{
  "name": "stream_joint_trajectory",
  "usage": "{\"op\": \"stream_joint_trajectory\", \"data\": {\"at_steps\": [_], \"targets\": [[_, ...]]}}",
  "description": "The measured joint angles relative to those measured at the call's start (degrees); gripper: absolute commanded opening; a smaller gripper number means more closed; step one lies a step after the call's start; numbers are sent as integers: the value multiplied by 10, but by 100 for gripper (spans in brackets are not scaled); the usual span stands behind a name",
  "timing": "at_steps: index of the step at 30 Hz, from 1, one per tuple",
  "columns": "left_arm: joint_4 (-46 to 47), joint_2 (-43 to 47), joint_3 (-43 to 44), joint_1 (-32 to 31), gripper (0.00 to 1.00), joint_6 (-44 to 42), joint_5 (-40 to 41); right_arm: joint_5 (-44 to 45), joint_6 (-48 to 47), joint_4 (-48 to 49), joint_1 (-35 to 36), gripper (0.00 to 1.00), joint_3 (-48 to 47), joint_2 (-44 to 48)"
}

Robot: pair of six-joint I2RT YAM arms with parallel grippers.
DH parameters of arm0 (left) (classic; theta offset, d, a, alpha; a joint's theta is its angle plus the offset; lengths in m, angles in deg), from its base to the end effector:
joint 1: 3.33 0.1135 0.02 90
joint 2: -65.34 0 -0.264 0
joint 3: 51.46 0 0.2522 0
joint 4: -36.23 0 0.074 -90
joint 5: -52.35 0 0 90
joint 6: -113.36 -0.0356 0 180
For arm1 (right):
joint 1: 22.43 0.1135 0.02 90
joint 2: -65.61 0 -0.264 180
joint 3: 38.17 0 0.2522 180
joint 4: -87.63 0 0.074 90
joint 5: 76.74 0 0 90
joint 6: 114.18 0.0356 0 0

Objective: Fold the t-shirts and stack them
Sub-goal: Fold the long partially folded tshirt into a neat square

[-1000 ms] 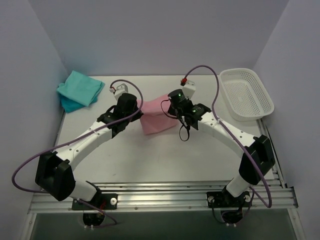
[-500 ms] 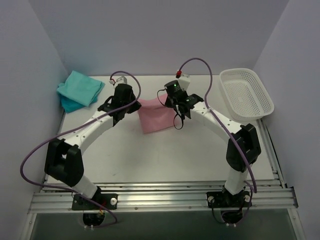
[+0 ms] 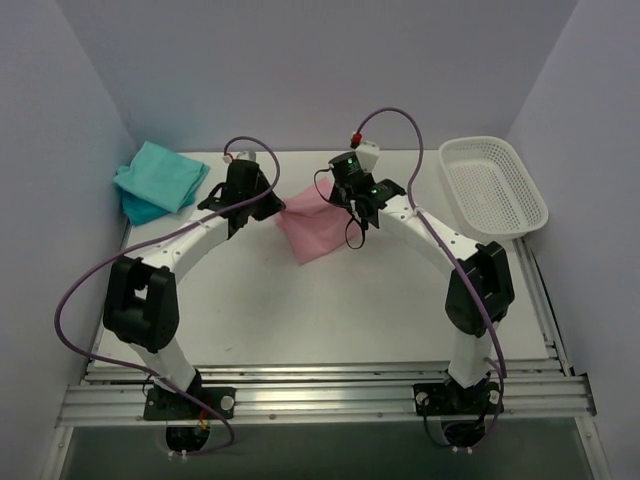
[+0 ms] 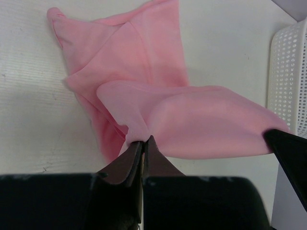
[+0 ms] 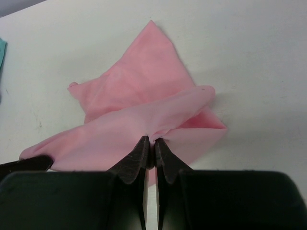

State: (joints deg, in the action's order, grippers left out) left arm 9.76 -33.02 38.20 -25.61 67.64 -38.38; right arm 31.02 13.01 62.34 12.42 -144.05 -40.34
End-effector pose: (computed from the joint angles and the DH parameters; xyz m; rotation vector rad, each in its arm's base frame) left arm 0.3674 -0.1510 0.2734 -0.4248 2.2246 -0.6567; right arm 0.3691 0.2438 0.3208 0.2404 2.0113 0.4952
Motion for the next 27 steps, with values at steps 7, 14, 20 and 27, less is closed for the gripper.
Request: {"op": "stream_joint_trajectory", "data": {"at_steps": [7,14,20,27], "targets": [[-18,26,-1,-6,2,3,-16,-2,0,2,0,0,57,42],[-33,124,-26,-50,2,26,-11,-2,5,0,0,0,134,150],[-51,183,-61,-77,4,50,2,-2,7,-3,1,0,160,209],[-57,157,-49,-66,6,57,2,-3,1,-7,-1,0,113,143]]}}
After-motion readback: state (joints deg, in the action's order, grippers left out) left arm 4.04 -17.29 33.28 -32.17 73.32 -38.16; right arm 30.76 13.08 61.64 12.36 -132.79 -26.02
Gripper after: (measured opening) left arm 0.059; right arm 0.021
